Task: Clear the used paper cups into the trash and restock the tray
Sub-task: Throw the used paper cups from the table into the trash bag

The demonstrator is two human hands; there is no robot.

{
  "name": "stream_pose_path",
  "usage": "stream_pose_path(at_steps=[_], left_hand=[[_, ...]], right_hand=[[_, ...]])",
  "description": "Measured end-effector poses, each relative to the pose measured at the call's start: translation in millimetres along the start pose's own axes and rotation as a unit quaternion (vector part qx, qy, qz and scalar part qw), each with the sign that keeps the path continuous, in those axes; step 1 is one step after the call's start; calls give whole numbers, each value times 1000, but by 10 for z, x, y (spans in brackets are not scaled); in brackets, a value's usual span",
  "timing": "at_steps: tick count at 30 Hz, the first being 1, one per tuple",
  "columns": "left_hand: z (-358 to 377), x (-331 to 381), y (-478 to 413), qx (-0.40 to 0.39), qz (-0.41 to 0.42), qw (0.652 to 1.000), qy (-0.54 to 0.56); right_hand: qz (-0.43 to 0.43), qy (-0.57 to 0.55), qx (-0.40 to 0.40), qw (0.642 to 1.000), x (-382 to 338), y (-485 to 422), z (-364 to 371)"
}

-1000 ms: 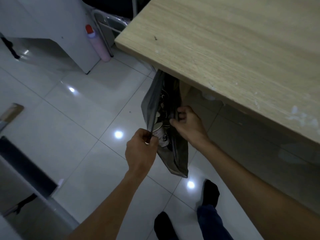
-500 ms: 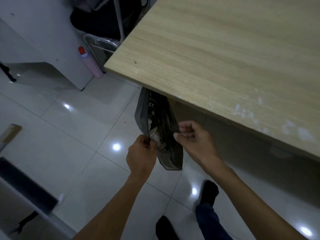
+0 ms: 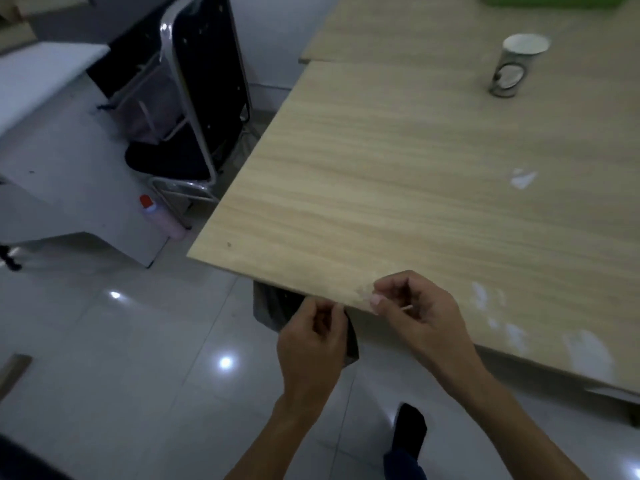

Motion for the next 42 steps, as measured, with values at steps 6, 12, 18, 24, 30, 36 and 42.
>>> stream_pose_path(at_steps=[6, 12, 18, 24, 30, 36, 42], left_hand=[[377, 767, -438, 2, 118, 992, -49], [890, 1073, -914, -57, 131, 988, -62], [1374, 1600, -1378, -64, 141, 986, -57], [1990, 2288, -2035, -105, 152, 983, -9], [2633, 2864, -2670, -113, 160, 981, -9], [3046, 3279, -3155, -98, 161, 981, -48], [3393, 3349, -3447, -182, 154, 971, -15]], right_hand=[[-33, 14, 85, 996, -196, -331, -604], [-32, 79, 161, 983, -221, -721, -1306], [-64, 392, 155, 905, -71, -1377, -1768], [14, 510, 91, 855, 140, -1719, -1960], [32, 506, 91, 857, 181, -1774, -1964], [-13, 495, 114, 862, 250, -1801, -1996], [-30, 485, 129, 865, 220, -1799, -1991]])
Point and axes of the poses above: each hand's wrist, its own y-axis away from the middle knuckle, its own z-axis out of the palm, x = y × z, the point moved 4 cm from there along -y, towards the middle knuckle, and after that the axes turned 15 degrees about -y, right-handed, at the moved point
